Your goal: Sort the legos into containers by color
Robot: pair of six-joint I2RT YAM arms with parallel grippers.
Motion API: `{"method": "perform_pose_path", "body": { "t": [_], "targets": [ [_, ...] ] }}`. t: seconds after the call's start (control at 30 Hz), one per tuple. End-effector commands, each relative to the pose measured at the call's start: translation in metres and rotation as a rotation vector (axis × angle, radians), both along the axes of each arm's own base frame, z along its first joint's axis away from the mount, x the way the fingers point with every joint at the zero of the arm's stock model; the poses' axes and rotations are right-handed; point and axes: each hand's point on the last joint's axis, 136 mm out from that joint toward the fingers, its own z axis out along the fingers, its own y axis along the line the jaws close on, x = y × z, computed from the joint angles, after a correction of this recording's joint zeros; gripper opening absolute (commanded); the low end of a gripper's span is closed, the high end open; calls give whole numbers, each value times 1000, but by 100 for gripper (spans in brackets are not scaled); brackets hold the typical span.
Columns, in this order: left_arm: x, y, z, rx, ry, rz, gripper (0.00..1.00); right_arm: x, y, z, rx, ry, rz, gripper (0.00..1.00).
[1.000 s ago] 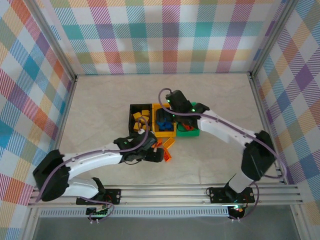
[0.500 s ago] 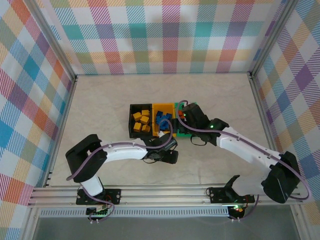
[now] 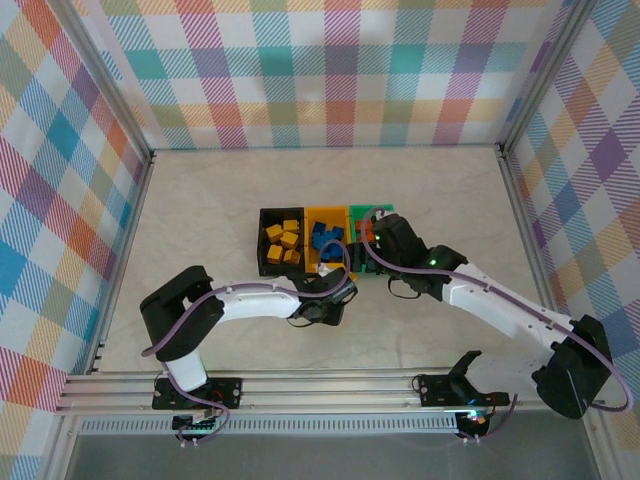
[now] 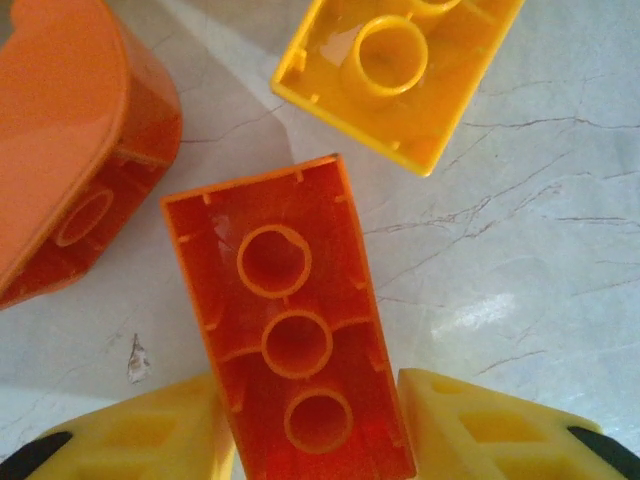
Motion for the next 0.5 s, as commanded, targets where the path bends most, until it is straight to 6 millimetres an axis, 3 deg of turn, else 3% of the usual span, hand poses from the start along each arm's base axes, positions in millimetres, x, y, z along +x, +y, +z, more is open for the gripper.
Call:
{"method": "perform_pose_path", "body": {
  "t": [0.0, 0.1, 0.23, 0.4, 0.47],
  "targets": [
    [-15, 17, -4, 59, 23, -9, 45, 1, -3, 4, 14, -19, -24, 92],
    [-15, 22, -2, 74, 11, -10, 47, 1, -2, 3, 19, -14, -22, 92],
    [-9, 26, 3, 93, -28, -1, 70, 0, -4, 2, 16, -14, -26, 92],
    [6, 15, 2, 95, -83, -11, 69, -1, -5, 2, 16, -13, -28, 92],
    [9, 10, -2, 95, -89, -18, 63, -1, -6, 2, 14, -13, -30, 92]
  ]
}}
